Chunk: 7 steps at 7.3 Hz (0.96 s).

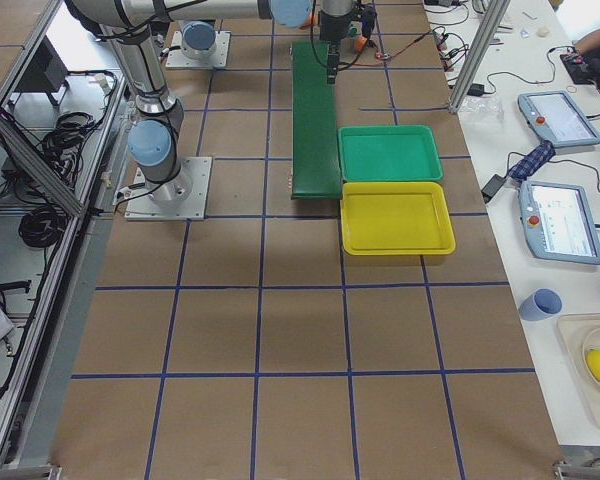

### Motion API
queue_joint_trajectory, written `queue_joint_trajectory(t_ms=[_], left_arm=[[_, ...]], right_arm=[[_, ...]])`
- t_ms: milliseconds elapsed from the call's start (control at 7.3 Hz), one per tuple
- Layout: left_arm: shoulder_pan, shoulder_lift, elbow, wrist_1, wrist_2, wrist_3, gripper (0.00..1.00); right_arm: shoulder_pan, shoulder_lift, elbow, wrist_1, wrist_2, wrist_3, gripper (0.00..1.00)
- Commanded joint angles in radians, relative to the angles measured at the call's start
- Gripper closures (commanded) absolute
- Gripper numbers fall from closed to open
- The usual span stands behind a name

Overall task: Sort buttons by color to trays
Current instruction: 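Grasp the yellow-capped button with the left gripper and place it on the belt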

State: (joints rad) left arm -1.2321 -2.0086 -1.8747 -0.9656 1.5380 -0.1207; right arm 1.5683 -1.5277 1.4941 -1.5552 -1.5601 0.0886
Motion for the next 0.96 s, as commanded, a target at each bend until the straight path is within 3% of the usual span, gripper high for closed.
queue_joint_trajectory(t_ms=[0,137,548,821], left_arm=[[0.01,0.013,0.017,-0.005,0.005,0.044,1.0],[0.005,0.039,0.023,-0.036,0.01,0.061,1.0],[-0.062,0.16,0.193,-0.46,-0.055,0.212,1.0],[-0.256,0.197,0.181,-0.467,-0.029,0.285,1.0]], right_arm=[[-0.001,0.0,0.0,0.001,-0.001,0.0,0.0],[-0.001,-0.002,0.0,0.001,0.0,-0.001,0.0],[-0.001,0.0,0.0,0.001,-0.002,-0.001,0.0],[-0.001,0.0,0.0,0.001,-0.002,-0.001,0.0]])
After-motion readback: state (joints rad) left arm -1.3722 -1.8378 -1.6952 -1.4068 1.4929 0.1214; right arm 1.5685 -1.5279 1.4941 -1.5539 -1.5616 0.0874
